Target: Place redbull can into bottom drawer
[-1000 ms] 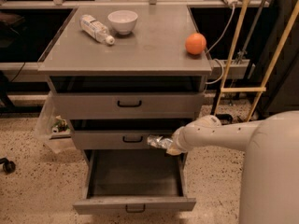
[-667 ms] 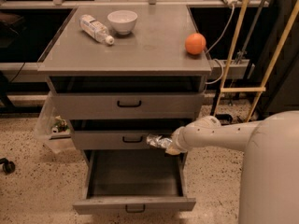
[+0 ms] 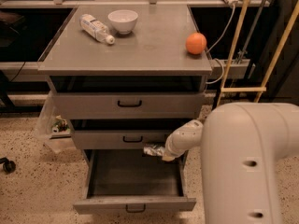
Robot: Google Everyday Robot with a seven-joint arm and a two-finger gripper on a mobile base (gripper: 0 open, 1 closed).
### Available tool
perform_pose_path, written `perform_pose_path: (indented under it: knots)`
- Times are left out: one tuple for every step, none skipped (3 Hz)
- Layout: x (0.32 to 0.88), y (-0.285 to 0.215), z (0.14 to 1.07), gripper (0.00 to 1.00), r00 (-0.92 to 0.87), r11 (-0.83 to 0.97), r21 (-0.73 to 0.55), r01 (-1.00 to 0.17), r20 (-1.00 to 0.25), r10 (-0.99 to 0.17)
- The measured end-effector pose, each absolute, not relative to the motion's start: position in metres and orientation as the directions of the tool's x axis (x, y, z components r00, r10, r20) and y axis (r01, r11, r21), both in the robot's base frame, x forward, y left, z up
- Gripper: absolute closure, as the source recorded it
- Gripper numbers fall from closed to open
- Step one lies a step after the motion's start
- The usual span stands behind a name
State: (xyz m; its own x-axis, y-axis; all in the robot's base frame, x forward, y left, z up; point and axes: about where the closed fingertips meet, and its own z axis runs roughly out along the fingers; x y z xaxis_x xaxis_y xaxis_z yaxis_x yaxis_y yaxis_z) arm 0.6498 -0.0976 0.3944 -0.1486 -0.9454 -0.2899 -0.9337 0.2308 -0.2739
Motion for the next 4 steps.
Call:
perform_pose_path:
  knots:
    - [0.639,-0.096,0.305,1.0,-0.123,0.171,-0.191,-0.967,-0.24,-0.963]
    - [0.639,-0.096,0.306,1.0,-0.123,0.171,-0.192,-0.966,-0.24,-0.963]
    - [0.636,-0.096,0.279,1.0,-0.12,0.163,-0.151,-0.975,-0.259,-0.958]
    - [0.628,-0.096,0.238,1.0,-0.084,0.116,-0.104,-0.988,-0.267,-0.96]
